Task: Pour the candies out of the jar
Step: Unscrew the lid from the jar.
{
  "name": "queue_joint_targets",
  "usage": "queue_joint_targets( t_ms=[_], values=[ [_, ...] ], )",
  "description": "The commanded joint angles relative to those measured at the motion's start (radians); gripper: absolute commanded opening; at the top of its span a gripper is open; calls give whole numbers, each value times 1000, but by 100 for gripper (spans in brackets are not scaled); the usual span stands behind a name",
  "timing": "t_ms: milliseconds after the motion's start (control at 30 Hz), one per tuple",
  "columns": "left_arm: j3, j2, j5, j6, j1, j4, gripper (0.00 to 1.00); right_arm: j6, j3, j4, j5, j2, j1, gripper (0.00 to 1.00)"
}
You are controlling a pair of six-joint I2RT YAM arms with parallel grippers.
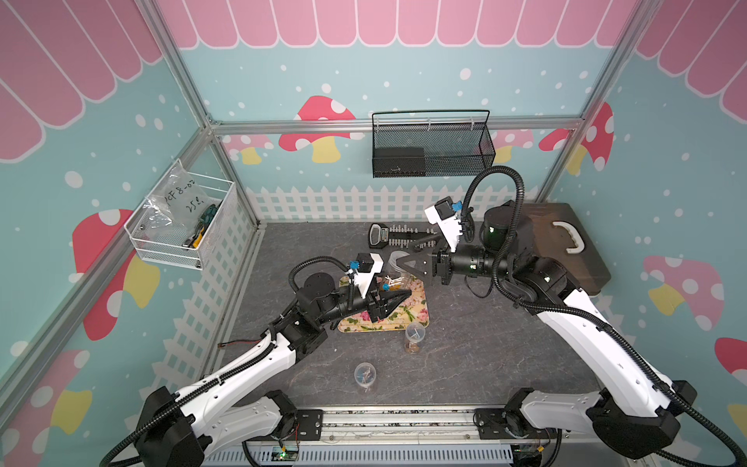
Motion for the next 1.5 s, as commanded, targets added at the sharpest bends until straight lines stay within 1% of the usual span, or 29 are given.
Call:
queue_joint_targets(
  t_ms=[0,233,300,467,500,567,633,700,800,833,933,1067,1133,1200,1233,1300,1333,1400,1467],
  values=[
    [-9,-7,-10,17,-2,6,53,20,-12,0,12,15,9,73],
    [-21,-13,-18,18,-4,14,52,-6,17,-62,35,59,14,72],
    [-23,-14,-20,17,-3,16,52,-13,16,-64,35,68,15,70],
    [-26,-12,-21,17,-3,24,52,-30,13,-47,39,73,17,50],
    [-27,-13,-20,15,-3,25,52,-38,9,-38,39,70,16,46],
    [-26,-14,-15,11,-4,28,52,-78,8,-30,30,61,16,43],
    [-26,-16,-11,3,-3,34,52,-186,19,-34,-17,51,14,43],
    [-25,-12,1,-12,-3,50,52,-335,26,-30,-100,40,10,43],
    [-13,-5,43,-32,-4,52,52,-503,60,-48,-205,35,-8,42],
    [-10,-4,54,-39,-3,54,52,-536,70,-53,-238,36,-17,41],
    [1,-5,74,-52,-3,60,52,-570,105,-69,-336,61,-46,41],
    [16,-7,79,-52,-4,65,52,-571,112,-70,-409,86,-56,41],
    [17,-7,77,-55,-4,79,52,-563,111,-70,-413,94,-58,41],
    [12,-10,68,-55,-3,90,52,-552,108,-68,-403,94,-58,44],
    [10,-11,63,-55,-3,93,52,-548,106,-67,-399,95,-58,49],
    [5,-13,52,-52,-3,96,52,-523,102,-63,-378,87,-58,68],
    [2,-15,47,-51,-3,99,52,-510,99,-63,-348,81,-58,72],
    [-5,-17,34,-48,-3,102,52,-485,87,-47,-333,60,-58,79],
    [-10,-18,24,-40,-4,103,52,-440,58,1,-332,27,-58,82]
  ],
)
